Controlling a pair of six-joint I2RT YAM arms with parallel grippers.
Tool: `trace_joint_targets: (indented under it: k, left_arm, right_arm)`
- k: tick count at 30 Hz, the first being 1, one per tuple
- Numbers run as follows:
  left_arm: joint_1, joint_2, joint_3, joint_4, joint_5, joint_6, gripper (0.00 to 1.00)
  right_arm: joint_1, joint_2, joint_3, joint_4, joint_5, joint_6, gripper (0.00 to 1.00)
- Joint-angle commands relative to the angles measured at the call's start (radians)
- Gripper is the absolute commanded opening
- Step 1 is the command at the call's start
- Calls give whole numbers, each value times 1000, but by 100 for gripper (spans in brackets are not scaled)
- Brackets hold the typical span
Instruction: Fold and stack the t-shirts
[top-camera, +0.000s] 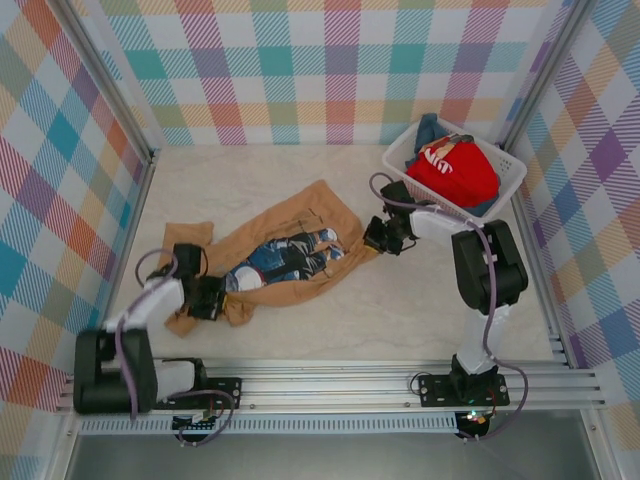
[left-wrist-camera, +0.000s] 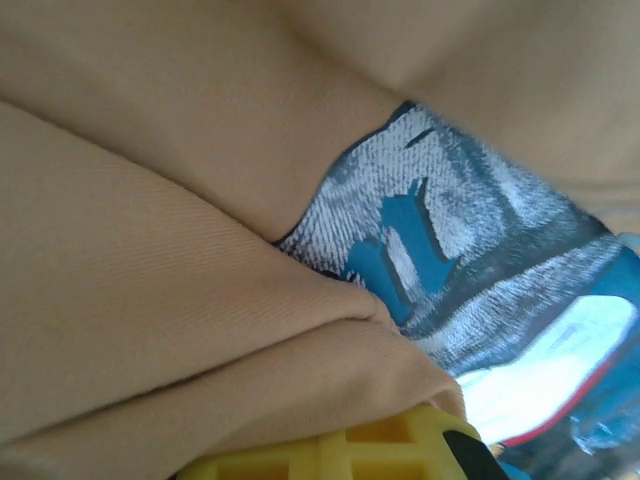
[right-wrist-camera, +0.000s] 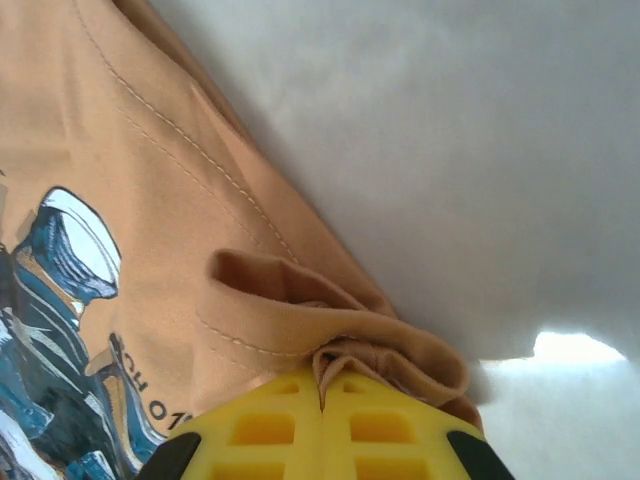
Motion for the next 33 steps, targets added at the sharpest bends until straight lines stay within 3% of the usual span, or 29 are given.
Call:
trace_joint_targets:
  k: [1,5,9,13,17,19,22,25,28,33]
  left_arm:
    - [13,263,201,96,-9,135,0]
    - [41,524,551,70,21,206,0]
    - [38,737,999,-79,72,300,0]
    - [31,742,1106,-117,107,324,0]
    - [10,537,915,-194,55,352,0]
    - [-10,335,745,-246,-7,329,0]
    - [-65,33,464,-301,-68,201,0]
    - [-119,-191,171,-193,-26,61,0]
    - [-141,-296,-67,-48,18,-41,0]
    - [-149,-334,-169,13,14,-53,0]
  right_arm:
    - [-34,68,135,-61,13,-17,0]
    - [-52,160,340,-109,0,-24,0]
    - [-52,189,478,-161,26,-18,0]
    - [-50,105,417,-123,52,3,0]
    - [-41,6,322,-105,31,-23,0]
    - [-35,-51,271,-114,21,-47,0]
    - [-23,-138,185,-128,7,-66,0]
    - [-6,-202,88,-139,42,-90,0]
    - [-3,-225,-19,-126,62,-98,0]
    - [-2,-235,-158,-112,116,-116,0]
